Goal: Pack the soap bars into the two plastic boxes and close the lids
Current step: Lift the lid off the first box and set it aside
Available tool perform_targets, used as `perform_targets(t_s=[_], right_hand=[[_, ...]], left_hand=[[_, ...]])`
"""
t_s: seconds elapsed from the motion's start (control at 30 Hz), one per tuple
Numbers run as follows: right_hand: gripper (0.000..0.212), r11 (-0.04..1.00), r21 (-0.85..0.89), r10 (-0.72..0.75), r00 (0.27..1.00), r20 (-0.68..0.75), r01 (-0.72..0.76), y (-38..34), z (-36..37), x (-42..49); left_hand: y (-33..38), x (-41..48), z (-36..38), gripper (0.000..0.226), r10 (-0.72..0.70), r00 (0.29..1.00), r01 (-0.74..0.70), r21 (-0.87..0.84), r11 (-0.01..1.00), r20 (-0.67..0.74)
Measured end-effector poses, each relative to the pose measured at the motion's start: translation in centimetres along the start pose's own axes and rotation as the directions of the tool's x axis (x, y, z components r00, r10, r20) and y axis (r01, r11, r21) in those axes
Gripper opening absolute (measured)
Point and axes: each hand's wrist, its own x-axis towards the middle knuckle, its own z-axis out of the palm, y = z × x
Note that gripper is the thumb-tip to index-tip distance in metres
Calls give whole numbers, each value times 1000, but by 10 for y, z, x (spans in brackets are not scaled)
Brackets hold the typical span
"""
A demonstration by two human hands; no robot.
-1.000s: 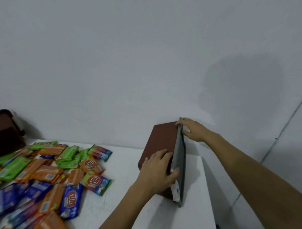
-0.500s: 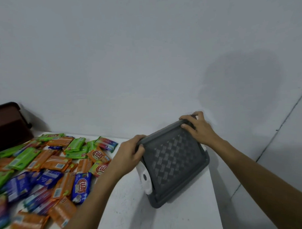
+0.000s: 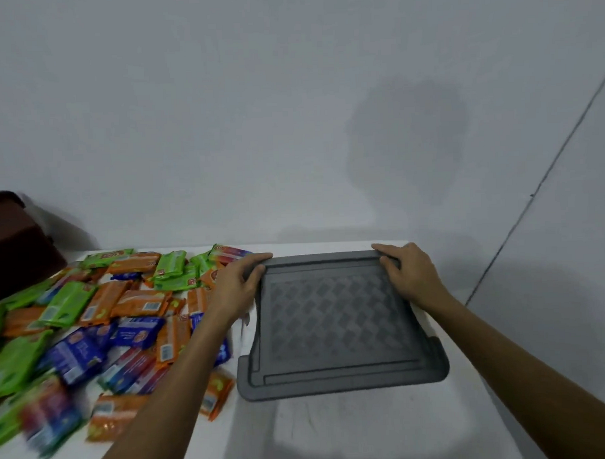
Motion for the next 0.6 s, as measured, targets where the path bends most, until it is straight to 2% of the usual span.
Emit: perform_targets(t_s=[0.23,0.4,0.47,0.53,0.6], right_hand=[[40,997,23,72,997,-36,-71,-8,7,-46],[45,988,79,126,985,119,-136,-7,2,-86],[43,975,121,172,978,119,-186,-6,2,-101],[43,968,142,195,976,97,-207,-5,1,-112],[41,963,167,203,976,79,-213,-3,-2,-119]], left_hand=[[-11,-20,6,32,-64,998,64,5,998,-10],[-17,-53,15,58,-183,975,183,16,983,124],[-17,-67,13,66,-253,963,251,33,968,89],[-11,-78,9,59,-302,953,299,110,948,13],[-5,-87,6,36,-276,961,277,213,937,-34]])
